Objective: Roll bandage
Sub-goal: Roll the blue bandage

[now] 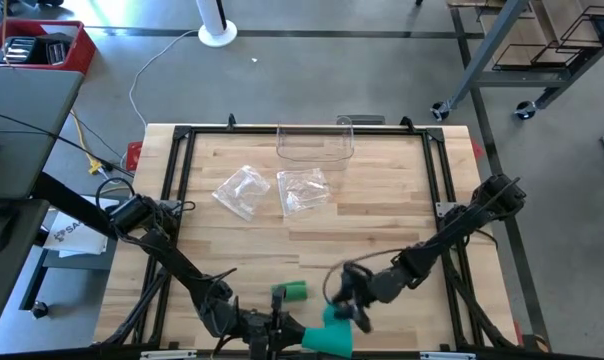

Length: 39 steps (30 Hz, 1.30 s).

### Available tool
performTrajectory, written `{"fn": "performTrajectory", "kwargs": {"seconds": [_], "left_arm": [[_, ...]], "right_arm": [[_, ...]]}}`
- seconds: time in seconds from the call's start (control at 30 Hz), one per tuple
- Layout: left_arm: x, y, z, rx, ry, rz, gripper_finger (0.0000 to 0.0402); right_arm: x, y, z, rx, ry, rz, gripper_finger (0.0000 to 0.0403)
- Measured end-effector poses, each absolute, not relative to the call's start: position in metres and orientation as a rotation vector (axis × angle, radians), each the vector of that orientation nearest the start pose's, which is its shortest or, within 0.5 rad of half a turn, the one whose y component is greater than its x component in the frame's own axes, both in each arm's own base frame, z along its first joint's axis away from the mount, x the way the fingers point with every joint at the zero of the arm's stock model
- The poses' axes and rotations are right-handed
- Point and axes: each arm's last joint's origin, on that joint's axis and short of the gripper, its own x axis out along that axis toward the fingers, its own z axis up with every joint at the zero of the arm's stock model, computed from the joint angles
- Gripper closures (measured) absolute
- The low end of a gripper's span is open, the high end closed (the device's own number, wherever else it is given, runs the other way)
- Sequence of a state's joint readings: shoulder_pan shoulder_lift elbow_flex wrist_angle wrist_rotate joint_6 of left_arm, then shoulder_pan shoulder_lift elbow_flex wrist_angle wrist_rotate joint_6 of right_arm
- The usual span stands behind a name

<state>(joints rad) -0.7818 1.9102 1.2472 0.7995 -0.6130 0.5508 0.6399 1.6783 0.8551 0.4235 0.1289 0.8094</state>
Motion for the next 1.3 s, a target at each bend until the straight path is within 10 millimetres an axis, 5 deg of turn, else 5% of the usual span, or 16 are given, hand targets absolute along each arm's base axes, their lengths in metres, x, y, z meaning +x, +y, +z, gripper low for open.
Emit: {"fn": "performTrajectory", "kwargs": {"seconds": [0.2, 0.4, 0.53, 0.63, 0.77, 1.3], "left_arm": [[0.322, -0.284, 0.255, 0.454, -0.082, -0.106, 0.0401], [0.323, -0.282, 0.253, 0.441, -0.064, -0.107, 0.0401], [0.323, -0.283, 0.254, 0.439, -0.066, -0.107, 0.0401], [0.323, -0.283, 0.253, 0.442, -0.064, -0.109, 0.0401], [0.323, -0.283, 0.253, 0.444, -0.062, -0.115, 0.0401], [0.323, -0.283, 0.252, 0.428, -0.057, -0.120, 0.0401]], "right_arm": [[0.281, 0.213, 0.205, 0.510, 0.387, 0.474, 0.0240], [0.288, 0.200, 0.210, 0.664, 0.210, 0.081, 0.0240], [0.292, 0.197, 0.206, 0.748, 0.366, 0.288, 0.0240], [0.292, 0.196, 0.204, 0.743, 0.360, 0.238, 0.0240], [0.294, 0.197, 0.208, 0.724, 0.393, 0.420, 0.0240], [0.304, 0.174, 0.201, 0.659, 0.442, 0.326, 0.0240]]}}
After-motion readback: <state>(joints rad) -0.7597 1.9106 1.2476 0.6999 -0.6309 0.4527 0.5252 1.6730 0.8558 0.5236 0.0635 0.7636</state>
